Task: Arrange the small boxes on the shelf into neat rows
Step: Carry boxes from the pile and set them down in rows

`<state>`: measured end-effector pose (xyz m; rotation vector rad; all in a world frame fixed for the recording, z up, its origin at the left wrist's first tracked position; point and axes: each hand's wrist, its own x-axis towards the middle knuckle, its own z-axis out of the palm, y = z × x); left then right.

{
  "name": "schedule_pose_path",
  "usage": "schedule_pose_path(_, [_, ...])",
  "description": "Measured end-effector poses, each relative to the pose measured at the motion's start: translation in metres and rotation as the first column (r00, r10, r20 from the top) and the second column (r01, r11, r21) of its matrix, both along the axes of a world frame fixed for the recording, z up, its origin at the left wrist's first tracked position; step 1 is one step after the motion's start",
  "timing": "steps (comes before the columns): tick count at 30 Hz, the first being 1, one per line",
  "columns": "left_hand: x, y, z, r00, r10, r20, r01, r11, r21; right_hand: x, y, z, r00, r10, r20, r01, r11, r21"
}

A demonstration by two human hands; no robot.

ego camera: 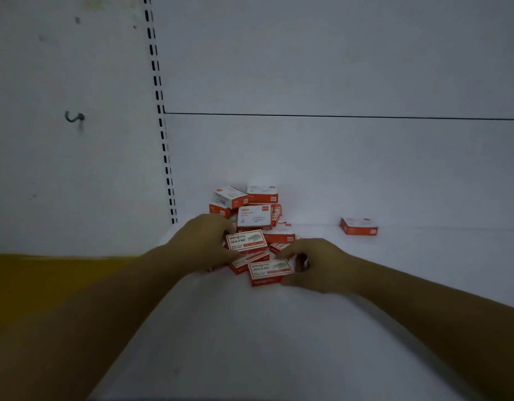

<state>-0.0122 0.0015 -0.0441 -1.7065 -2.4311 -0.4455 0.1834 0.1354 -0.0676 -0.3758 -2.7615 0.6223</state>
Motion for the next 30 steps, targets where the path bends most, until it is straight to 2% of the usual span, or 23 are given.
schedule_pose_path(2, [0.0, 0.001, -0.001, 0.999, -0.019, 0.038, 0.019, 1.0, 0.012, 0.001, -0.005, 0.001, 0.999, -0.042, -0.01, 0.042, 0.998, -0.039])
schedule_pose_path(6, [0.005, -0.005, -0.001, 0.998, -0.048, 0.033, 0.046, 0.997, 0.055, 0.005, -0.017, 0.008, 0.998, -0.059, -0.027, 0.059, 0.998, -0.003])
schedule_pose_path(9, [0.008, -0.014, 0.005, 0.995, -0.074, -0.065, 0.081, 0.99, 0.117, 0.021, -0.021, 0.018, 0.993, -0.083, -0.083, 0.091, 0.992, 0.093])
schedule_pose_path(14, [0.023, -0.017, 0.023, 0.969, -0.075, -0.236, 0.133, 0.962, 0.239, 0.059, 0.002, 0.038, 0.942, -0.23, -0.244, 0.294, 0.918, 0.267])
schedule_pose_path(18, [0.064, 0.001, 0.04, 0.944, -0.138, -0.3, 0.225, 0.934, 0.279, 0.109, 0.024, 0.055, 0.9, -0.31, -0.307, 0.403, 0.86, 0.313])
schedule_pose_path(23, [0.135, 0.044, 0.052, 0.913, -0.229, -0.338, 0.33, 0.902, 0.279, 0.199, 0.052, 0.07, 0.875, -0.373, -0.309, 0.47, 0.807, 0.358])
schedule_pose_path(30, [0.246, 0.118, 0.056, 0.863, -0.315, -0.396, 0.439, 0.854, 0.278, 0.323, 0.096, 0.073, 0.802, -0.489, -0.342, 0.591, 0.731, 0.342])
